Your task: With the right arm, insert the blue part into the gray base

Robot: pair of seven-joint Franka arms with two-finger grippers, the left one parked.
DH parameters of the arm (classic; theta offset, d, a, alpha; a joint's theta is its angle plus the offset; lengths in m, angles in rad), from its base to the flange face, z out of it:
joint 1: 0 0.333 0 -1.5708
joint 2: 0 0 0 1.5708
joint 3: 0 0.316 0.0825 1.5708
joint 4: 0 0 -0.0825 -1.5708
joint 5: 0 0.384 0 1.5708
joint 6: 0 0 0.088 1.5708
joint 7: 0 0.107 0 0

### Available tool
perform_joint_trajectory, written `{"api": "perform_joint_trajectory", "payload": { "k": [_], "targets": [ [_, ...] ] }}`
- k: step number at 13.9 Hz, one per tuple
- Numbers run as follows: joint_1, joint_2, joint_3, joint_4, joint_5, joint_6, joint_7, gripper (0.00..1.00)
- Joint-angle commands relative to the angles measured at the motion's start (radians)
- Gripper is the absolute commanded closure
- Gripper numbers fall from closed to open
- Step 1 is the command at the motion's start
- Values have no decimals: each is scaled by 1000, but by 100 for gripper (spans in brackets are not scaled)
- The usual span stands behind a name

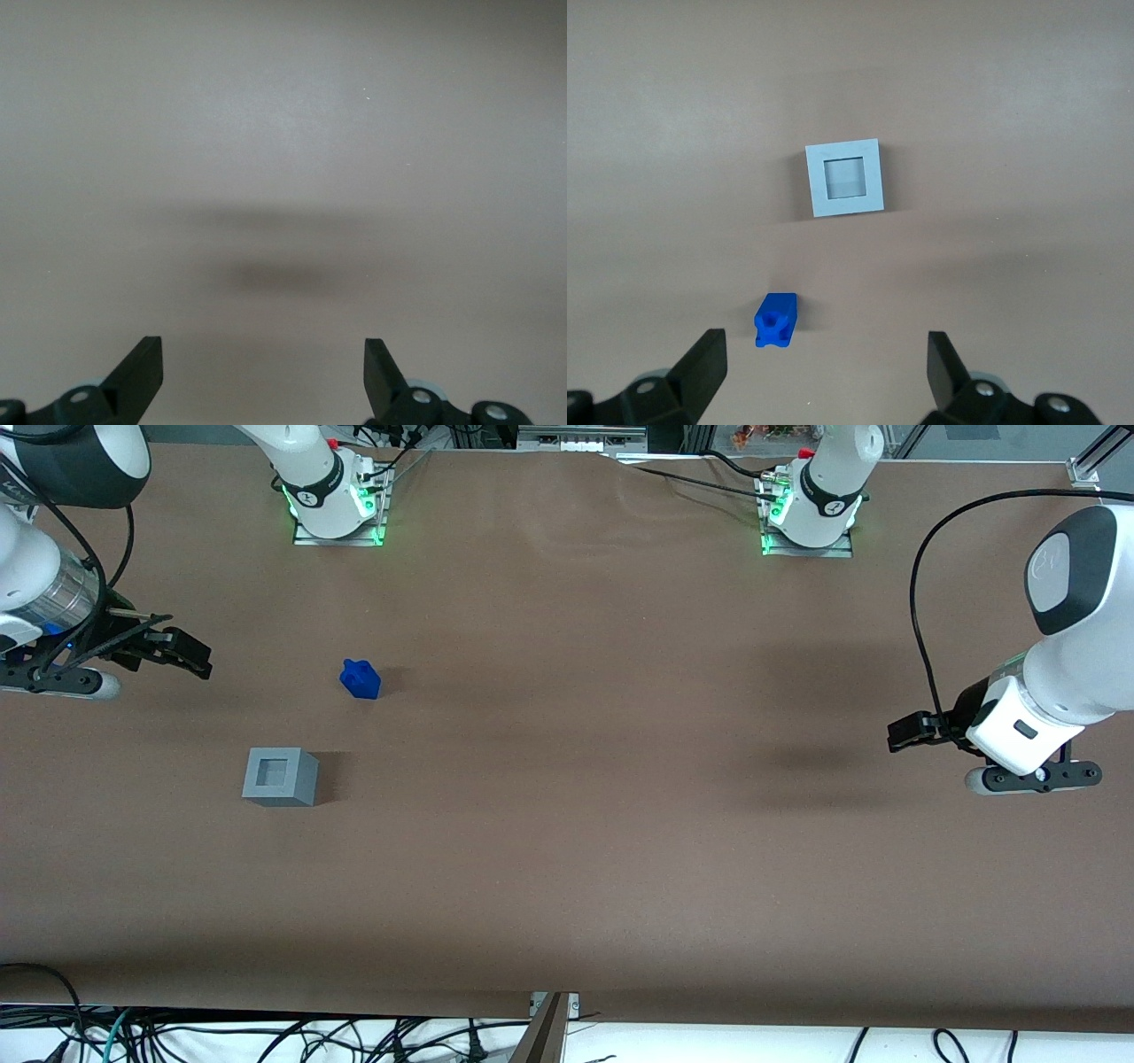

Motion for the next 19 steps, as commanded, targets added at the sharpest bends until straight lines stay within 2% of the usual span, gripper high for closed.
{"api": "perform_joint_trajectory", "payload": {
  "k": [1,14,17,19],
  "targets": [
    [4,9,3,25,-13,-46,10,0],
    [15,12,11,16,-10,-47,12,0],
    [61,24,15,-60,-4,43,31,0],
    [61,41,62,-154,-3,170,85,0]
  ]
}}
